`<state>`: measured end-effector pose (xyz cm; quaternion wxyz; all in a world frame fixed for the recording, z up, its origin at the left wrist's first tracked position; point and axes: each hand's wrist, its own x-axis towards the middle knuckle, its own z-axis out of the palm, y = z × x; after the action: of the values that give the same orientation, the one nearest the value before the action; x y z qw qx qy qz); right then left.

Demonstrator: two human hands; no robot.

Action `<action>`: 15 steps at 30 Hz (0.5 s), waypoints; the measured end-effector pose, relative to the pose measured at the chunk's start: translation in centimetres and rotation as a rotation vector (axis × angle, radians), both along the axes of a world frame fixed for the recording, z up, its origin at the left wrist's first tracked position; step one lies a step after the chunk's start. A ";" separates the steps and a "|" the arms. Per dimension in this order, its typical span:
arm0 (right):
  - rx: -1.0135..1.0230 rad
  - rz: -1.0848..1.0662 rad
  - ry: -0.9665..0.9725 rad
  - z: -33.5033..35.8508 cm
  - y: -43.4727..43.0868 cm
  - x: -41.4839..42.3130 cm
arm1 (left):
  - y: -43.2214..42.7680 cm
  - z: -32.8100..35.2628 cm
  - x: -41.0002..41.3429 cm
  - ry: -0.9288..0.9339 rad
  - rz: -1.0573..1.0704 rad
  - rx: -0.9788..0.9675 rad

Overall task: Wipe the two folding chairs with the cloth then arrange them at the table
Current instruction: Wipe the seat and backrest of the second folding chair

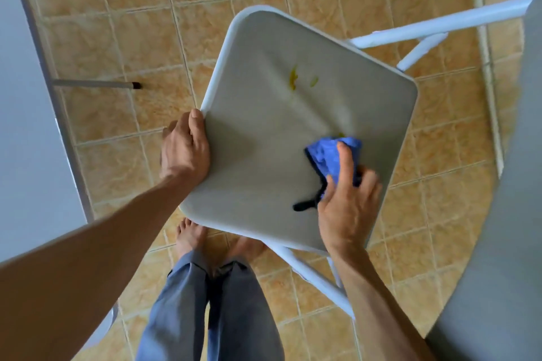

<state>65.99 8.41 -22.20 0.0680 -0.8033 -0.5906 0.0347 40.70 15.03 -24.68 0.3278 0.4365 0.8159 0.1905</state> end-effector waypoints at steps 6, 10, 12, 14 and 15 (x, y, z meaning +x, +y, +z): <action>0.096 -0.663 0.233 -0.7 3.3 -1.6 | 0.1 0.7 0.7 0.104 0.019 -0.029; 0.117 -0.160 0.328 0.2 2.9 -13.5 | 0.1 0.6 0.4 0.142 -0.011 -0.011; -0.023 0.120 0.366 1.2 2.0 -14.5 | 0.0 0.5 0.5 0.142 -0.013 -0.008; -0.121 0.244 0.495 2.7 2.2 -11.7 | -0.1 0.5 0.5 0.149 -0.008 -0.013; -0.142 0.233 0.574 3.9 2.6 -9.7 | 0.0 0.5 0.6 0.144 -0.008 -0.002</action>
<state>56.32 11.01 -18.33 0.1711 -0.6905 -0.6312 0.3089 41.32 15.02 -24.13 0.2697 0.4521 0.8357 0.1564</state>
